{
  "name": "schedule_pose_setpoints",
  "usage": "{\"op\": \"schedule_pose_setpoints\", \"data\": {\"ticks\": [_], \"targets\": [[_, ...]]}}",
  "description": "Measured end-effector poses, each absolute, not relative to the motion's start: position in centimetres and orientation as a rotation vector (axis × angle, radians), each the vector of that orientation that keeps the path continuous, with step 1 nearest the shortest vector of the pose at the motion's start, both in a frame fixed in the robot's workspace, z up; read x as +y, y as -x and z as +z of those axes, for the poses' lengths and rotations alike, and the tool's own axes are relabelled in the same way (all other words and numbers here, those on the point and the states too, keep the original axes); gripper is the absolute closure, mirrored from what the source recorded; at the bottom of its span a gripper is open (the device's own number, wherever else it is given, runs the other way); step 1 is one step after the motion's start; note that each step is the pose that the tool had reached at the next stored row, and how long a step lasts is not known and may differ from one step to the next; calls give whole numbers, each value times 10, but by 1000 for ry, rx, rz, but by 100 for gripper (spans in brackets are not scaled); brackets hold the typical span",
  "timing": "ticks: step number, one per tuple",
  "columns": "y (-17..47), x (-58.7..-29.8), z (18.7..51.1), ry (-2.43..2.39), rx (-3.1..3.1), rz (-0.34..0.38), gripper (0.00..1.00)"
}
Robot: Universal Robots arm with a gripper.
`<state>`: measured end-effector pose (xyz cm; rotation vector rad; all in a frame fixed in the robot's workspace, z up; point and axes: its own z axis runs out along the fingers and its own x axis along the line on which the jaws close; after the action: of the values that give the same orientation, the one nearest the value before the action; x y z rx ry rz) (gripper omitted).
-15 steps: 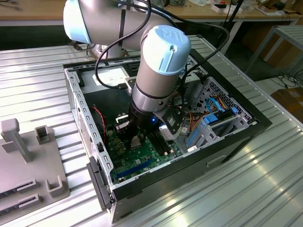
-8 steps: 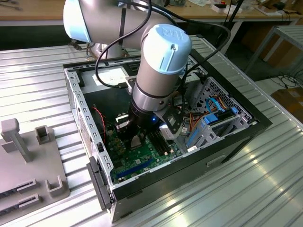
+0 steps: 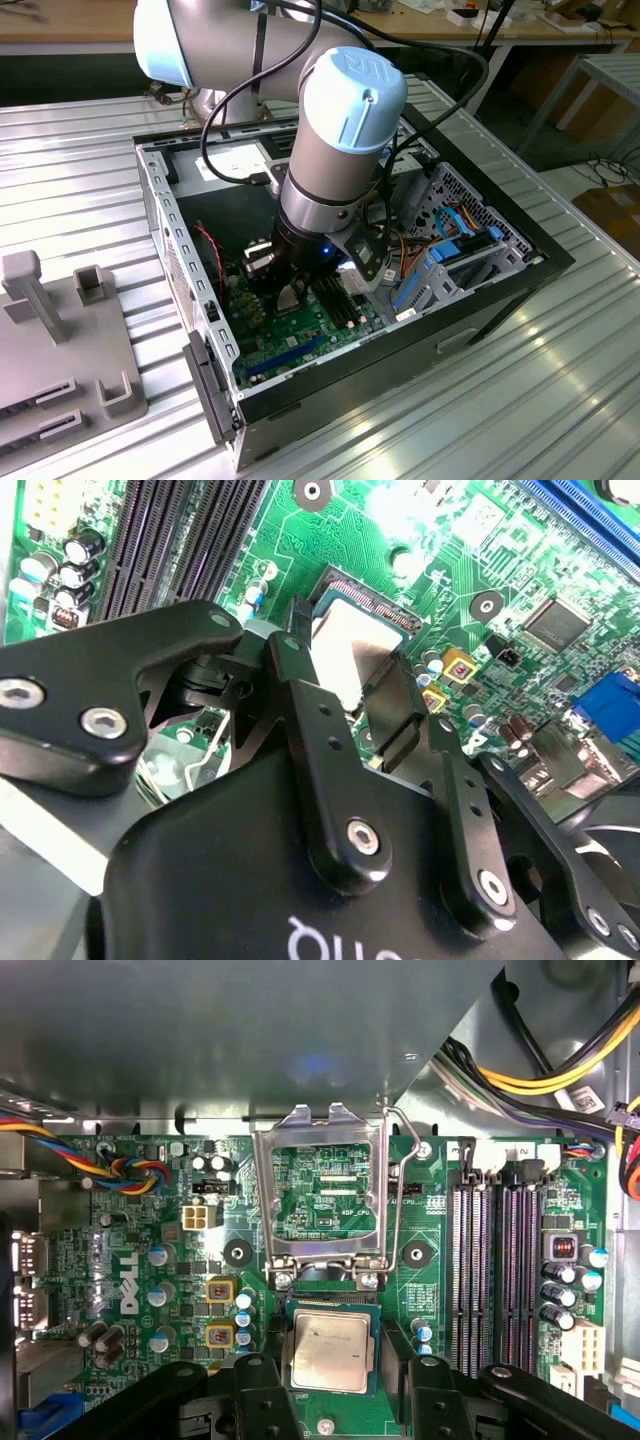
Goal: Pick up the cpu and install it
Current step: 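Place the cpu into insertion slot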
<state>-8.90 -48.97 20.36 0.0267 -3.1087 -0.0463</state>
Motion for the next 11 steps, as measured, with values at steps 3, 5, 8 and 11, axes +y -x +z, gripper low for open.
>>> {"op": "schedule_pose_setpoints", "data": {"ticks": [3,5,8,11], "targets": [[89,-490,203,-33,-3109,-47,53],[89,-490,203,-33,-3108,-47,53],[89,-490,203,-33,-3109,-47,53],[89,-490,201,-34,-3109,-47,53]]}}
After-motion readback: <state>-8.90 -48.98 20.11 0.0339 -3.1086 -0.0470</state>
